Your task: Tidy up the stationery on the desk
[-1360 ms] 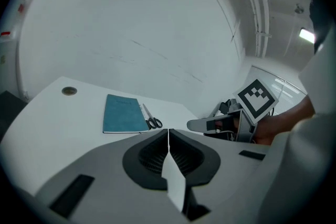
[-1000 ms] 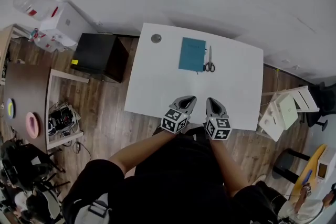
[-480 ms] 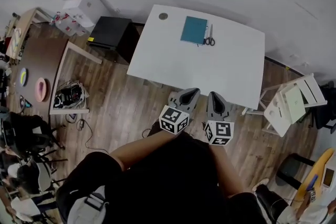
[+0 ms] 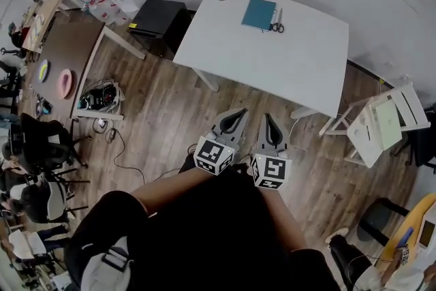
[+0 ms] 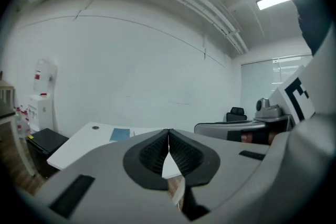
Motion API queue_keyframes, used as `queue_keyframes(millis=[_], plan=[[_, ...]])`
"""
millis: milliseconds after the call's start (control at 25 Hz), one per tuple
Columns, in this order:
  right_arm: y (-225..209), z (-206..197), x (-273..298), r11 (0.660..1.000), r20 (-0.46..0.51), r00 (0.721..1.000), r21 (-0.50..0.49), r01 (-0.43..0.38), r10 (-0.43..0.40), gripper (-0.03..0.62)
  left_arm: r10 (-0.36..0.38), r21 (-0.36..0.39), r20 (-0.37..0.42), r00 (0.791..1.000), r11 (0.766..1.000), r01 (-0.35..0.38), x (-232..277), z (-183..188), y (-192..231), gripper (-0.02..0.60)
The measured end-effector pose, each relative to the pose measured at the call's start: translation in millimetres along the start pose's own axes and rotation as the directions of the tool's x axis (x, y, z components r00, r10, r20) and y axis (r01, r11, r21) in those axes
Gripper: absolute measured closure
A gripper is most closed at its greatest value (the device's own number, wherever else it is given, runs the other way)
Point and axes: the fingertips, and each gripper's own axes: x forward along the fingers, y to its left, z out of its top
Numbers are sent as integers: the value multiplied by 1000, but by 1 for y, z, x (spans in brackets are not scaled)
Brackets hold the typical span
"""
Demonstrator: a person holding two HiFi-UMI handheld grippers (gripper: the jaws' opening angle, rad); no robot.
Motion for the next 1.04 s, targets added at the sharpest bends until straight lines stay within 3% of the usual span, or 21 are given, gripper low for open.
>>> queue_keyframes(millis=[160,480,840,1040], plan=[[18,9,-18,998,48,999,-67,-2,6,562,36,22,48,998,999,-37,-14,8,-3,568],[16,22,-24,992,55,998,-127,17,-10,562,3,84,108,994,996,-12,-20,28,-20,568],[27,22,-28,988,50,998,-151,36,-29,562,-52,112,114,992,993,39,-20,31,-29,568],[32,27,-24,985,64,996,-159,68,-59,562,-55,87,105,993,995,46,-24,17,-22,568]])
